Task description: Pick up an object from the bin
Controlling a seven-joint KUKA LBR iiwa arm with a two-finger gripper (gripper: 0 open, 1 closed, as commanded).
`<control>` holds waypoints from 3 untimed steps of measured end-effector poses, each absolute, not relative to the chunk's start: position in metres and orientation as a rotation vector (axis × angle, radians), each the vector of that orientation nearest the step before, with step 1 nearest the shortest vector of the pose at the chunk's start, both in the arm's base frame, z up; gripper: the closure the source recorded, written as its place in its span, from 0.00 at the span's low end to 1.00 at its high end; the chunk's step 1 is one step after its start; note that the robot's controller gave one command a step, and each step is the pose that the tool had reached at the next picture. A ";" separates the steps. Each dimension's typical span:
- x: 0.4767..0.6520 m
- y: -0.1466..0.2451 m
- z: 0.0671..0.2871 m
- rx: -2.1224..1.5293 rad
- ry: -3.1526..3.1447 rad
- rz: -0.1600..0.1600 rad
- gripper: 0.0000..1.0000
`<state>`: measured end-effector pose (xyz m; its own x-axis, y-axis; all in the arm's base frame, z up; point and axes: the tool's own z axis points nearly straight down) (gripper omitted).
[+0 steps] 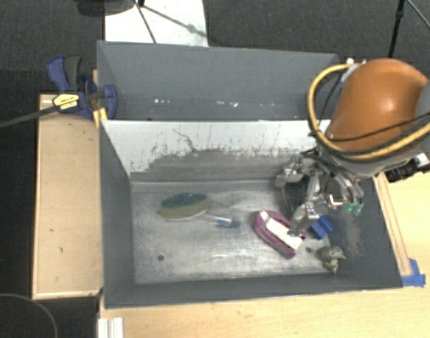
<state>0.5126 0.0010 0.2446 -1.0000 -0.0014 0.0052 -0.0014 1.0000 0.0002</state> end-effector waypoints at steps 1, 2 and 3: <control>0.542 -0.059 0.089 -0.079 -3.144 -0.005 0.00; 0.542 -0.058 0.081 -0.165 -3.126 0.003 0.00; 0.532 -0.043 0.102 -0.272 -3.133 -0.001 0.00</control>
Offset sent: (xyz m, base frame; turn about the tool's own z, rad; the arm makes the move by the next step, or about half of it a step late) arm 0.0283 -0.0660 -0.1746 0.0553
